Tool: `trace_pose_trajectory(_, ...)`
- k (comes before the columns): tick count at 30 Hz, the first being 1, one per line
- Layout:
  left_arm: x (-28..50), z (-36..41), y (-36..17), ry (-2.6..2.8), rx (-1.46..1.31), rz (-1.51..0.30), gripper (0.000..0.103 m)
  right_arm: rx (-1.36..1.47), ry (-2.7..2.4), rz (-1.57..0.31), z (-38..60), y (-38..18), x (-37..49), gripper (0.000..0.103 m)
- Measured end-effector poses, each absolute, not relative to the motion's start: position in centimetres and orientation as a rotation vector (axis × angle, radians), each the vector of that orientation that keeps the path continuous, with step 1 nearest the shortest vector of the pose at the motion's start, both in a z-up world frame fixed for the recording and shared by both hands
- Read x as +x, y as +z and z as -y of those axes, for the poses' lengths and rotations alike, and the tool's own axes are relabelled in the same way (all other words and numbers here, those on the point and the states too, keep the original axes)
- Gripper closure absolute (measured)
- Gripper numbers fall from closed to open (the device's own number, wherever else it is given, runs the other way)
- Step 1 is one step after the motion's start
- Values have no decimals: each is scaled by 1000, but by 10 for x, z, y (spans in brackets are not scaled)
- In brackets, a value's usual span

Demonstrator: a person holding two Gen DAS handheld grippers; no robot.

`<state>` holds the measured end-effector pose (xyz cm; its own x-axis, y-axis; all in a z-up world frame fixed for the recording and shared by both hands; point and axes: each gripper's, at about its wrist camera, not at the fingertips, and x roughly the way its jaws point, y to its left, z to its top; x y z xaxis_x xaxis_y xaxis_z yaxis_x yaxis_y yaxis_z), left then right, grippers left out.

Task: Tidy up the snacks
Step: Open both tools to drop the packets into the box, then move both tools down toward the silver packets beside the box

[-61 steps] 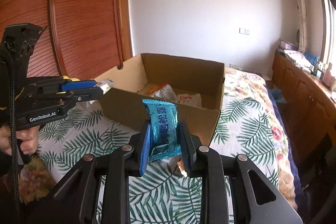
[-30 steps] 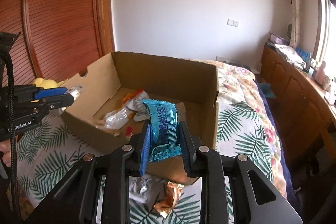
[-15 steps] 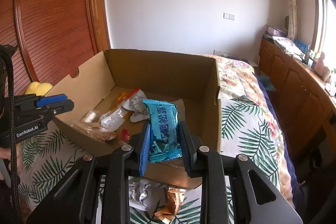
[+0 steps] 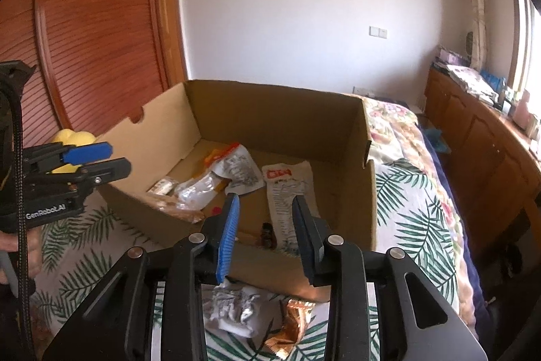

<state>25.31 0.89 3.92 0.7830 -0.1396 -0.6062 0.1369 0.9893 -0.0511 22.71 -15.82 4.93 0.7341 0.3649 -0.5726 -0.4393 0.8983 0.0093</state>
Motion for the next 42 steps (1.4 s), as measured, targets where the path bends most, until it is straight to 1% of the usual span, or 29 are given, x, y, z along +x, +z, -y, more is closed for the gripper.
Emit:
trace_pose_trajectory(13,222,23,59,-249,36,-620,54,-152,493,-570,175,56,187,71)
trace_pose_trajectory(25,178,42,54,-322,99,-604,54,-122,486,-611,214,29,160,70)
trace_pose_trajectory(30,167,50,41,-333,131,-606,54,-111,473,-644,219,11,162,70)
trace_pose_trajectory(42,169,58,-3,-319,135,-663,54,-113,438,-725,214,-28,179,69)
